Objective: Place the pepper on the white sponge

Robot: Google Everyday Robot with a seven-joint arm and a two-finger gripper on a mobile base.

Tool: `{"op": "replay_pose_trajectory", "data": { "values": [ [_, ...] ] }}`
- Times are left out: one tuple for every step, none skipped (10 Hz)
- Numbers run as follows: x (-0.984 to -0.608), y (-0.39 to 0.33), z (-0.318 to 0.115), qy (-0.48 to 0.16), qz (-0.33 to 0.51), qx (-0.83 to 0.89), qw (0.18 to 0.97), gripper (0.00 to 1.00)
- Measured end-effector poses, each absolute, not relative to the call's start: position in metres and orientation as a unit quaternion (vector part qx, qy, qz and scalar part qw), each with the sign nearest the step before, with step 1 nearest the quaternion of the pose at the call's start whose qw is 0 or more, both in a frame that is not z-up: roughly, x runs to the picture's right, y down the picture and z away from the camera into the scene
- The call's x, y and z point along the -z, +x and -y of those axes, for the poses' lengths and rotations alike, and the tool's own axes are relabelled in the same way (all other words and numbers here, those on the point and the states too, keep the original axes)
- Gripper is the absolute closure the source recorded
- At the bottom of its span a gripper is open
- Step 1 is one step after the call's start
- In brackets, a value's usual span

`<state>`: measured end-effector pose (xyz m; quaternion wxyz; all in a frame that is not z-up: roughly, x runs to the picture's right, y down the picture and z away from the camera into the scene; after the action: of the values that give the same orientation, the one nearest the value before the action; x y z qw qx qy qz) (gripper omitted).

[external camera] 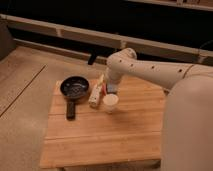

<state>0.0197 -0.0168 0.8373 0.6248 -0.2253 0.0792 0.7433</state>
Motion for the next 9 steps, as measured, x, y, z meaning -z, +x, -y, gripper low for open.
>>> {"op": "replay_pose_trajectory", "data": {
  "values": [
    [-0.844, 0.023, 0.019, -0.225, -0.084, -0.739, 0.629, 0.35],
    [-0.852, 0.029, 0.017, -0.225, -0.095, -0.73, 0.638, 0.35],
    [-0.859, 0.037, 0.014, -0.222, -0.109, -0.722, 0.647, 0.35],
    [-0.862, 0.04, 0.013, -0.221, -0.114, -0.718, 0.649, 0.35],
    [-0.862, 0.04, 0.014, -0.221, -0.114, -0.719, 0.649, 0.35],
    [-0.862, 0.041, 0.014, -0.22, -0.114, -0.719, 0.649, 0.35],
    [-0.862, 0.041, 0.013, -0.221, -0.115, -0.718, 0.65, 0.35],
    [-0.863, 0.041, 0.012, -0.222, -0.116, -0.719, 0.649, 0.35],
    [-0.87, 0.042, 0.001, -0.234, -0.127, -0.72, 0.641, 0.35]
  ]
}}
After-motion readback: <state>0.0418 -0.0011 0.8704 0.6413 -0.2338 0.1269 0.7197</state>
